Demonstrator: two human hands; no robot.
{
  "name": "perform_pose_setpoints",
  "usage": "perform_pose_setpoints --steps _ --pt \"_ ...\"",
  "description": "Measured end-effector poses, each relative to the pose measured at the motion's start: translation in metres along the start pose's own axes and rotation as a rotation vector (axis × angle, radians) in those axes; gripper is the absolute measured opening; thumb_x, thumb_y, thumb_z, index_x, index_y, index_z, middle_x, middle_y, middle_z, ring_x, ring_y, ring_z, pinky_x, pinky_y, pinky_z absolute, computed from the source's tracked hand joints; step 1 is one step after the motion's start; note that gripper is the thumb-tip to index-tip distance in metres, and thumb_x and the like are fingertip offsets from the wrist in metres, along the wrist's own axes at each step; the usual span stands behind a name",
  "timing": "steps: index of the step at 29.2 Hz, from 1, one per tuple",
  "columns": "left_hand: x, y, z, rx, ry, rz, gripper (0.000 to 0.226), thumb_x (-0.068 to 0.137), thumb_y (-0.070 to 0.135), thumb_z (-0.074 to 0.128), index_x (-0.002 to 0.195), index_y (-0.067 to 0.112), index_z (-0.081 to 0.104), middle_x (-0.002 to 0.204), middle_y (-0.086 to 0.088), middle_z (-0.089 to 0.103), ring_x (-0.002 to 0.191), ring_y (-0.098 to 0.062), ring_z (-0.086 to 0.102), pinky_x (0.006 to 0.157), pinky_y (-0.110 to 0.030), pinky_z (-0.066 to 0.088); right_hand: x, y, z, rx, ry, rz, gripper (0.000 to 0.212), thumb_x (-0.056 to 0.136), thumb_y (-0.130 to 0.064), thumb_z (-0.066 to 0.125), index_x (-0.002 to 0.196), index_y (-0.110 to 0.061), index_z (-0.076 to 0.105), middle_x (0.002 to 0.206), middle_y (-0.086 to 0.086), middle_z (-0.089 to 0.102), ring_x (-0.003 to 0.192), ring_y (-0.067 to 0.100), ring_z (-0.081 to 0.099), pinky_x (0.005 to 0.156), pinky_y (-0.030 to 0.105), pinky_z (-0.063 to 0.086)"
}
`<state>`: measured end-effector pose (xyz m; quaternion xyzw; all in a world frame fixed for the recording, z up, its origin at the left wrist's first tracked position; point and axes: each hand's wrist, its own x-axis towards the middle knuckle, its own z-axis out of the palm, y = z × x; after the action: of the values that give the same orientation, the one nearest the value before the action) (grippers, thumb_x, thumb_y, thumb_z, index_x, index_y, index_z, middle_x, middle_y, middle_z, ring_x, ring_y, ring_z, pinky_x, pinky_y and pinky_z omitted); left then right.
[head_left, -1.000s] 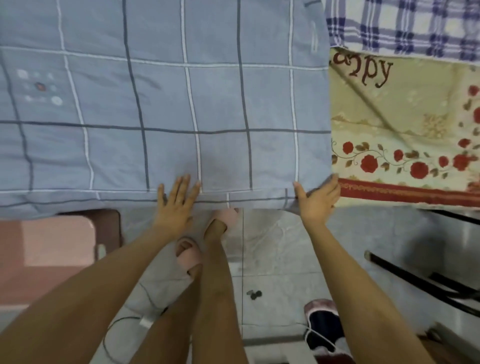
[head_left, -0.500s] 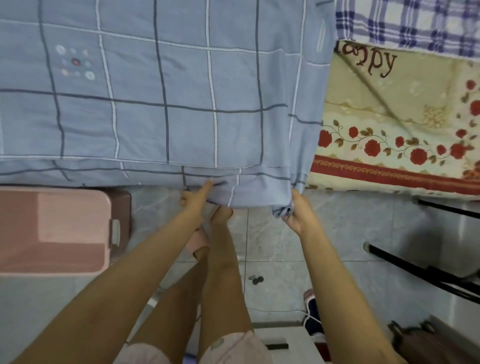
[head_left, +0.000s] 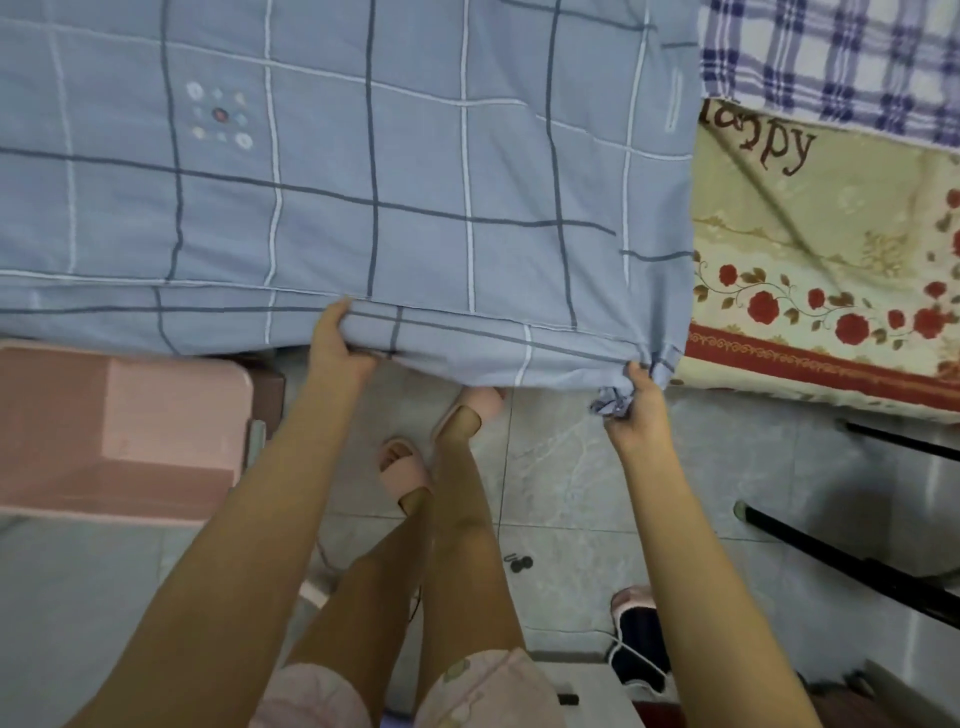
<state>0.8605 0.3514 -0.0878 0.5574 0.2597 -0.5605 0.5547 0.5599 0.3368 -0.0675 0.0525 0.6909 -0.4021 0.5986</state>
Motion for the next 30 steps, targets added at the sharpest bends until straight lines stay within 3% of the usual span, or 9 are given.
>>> perform_pose_setpoints --steps 4,6,9,13,16,20,22,26,30 --pt "-0.001 0.036 -0.01 -0.032 -0.084 0.081 0.015 0.093 0.011 0.047 0.098 0.007 0.06 0.097 -0.01 0.07 0.097 -0.026 0.064 0.093 -0.042 0.049 0.015 0.0 0.027 -0.035 0.106 -0.054 0.037 0.102 -0.019 0.036 0.132 0.001 0.047 0.083 0.005 0.056 0.063 0.015 0.053 0.043 0.019 0.046" --pt "0.004 0.048 -0.012 -0.09 -0.065 0.098 0.018 0.094 0.011 0.045 0.098 0.005 0.061 0.104 -0.012 0.067 0.104 -0.028 0.061 0.095 -0.042 0.047 0.008 0.003 0.05 -0.16 0.193 -0.092 0.042 0.1 -0.015 0.038 0.139 0.002 0.035 0.098 0.007 0.057 0.081 0.021 0.059 0.064 0.026 0.054" --pt "0.018 0.067 -0.007 -0.069 0.009 0.112 0.034 0.096 0.019 0.045 0.123 0.002 0.056 0.12 -0.018 0.061 0.117 -0.033 0.054 0.095 -0.044 0.045 -0.01 0.01 0.088 -0.313 0.3 -0.36 0.064 0.09 -0.014 0.058 0.139 -0.002 0.02 0.13 0.015 0.04 0.113 0.029 0.051 0.09 0.028 0.042" --pt "0.034 0.078 0.017 0.175 0.156 0.033 0.039 0.095 0.022 0.05 0.128 0.003 0.05 0.122 -0.011 0.056 0.115 -0.029 0.052 0.101 -0.045 0.041 -0.03 0.029 0.126 -1.096 0.207 -0.752 0.119 0.068 -0.043 0.08 0.15 -0.007 0.0 0.149 0.023 0.012 0.13 0.033 0.034 0.095 0.037 0.04" --pt "0.05 0.081 0.034 0.365 0.232 0.05 0.038 0.091 0.016 0.052 0.127 0.007 0.051 0.126 -0.009 0.057 0.104 -0.027 0.057 0.08 -0.034 0.048 -0.034 0.054 0.154 -1.581 0.069 -0.894 0.122 0.063 -0.066 0.072 0.151 -0.017 0.005 0.156 0.021 -0.002 0.141 0.034 0.014 0.107 0.042 0.03" --pt "0.043 0.076 0.057 0.486 0.08 0.2 0.026 0.091 0.004 0.046 0.115 -0.002 0.053 0.114 -0.018 0.058 0.1 -0.034 0.057 0.059 -0.033 0.047 -0.019 0.101 0.175 -2.057 -0.142 -0.945 0.126 0.064 -0.074 0.065 0.151 -0.018 -0.006 0.158 0.015 -0.006 0.137 0.031 0.022 0.105 0.039 0.03" --pt "0.041 0.073 0.058 0.711 0.057 0.318 0.018 0.086 0.0 0.047 0.104 0.003 0.049 0.095 -0.013 0.055 0.086 -0.025 0.054 0.067 -0.031 0.045 -0.001 0.112 0.179 -2.182 -0.14 -1.005 0.113 0.074 -0.061 0.067 0.151 -0.02 -0.006 0.157 0.014 0.007 0.131 0.029 0.031 0.099 0.035 0.035" --pt "0.053 0.082 0.018 1.627 0.277 0.638 0.059 0.079 0.013 0.064 0.13 0.003 0.036 0.135 -0.016 0.037 0.128 -0.032 0.036 0.103 -0.041 0.035 0.021 0.103 0.191 -2.122 -0.24 -1.005 0.051 0.091 -0.011 0.05 0.138 -0.012 0.034 0.136 0.012 0.042 0.121 0.029 0.042 0.085 0.037 0.043" --pt "0.069 0.106 -0.017 1.719 0.651 0.838 0.071 0.076 0.016 0.069 0.133 0.006 0.028 0.144 -0.018 0.024 0.133 -0.035 0.024 0.103 -0.045 0.028 0.027 0.074 0.192 -1.985 -0.23 -1.023 0.03 0.087 -0.004 0.047 0.116 -0.008 0.053 0.114 0.013 0.058 0.114 0.03 0.047 0.077 0.038 0.043"
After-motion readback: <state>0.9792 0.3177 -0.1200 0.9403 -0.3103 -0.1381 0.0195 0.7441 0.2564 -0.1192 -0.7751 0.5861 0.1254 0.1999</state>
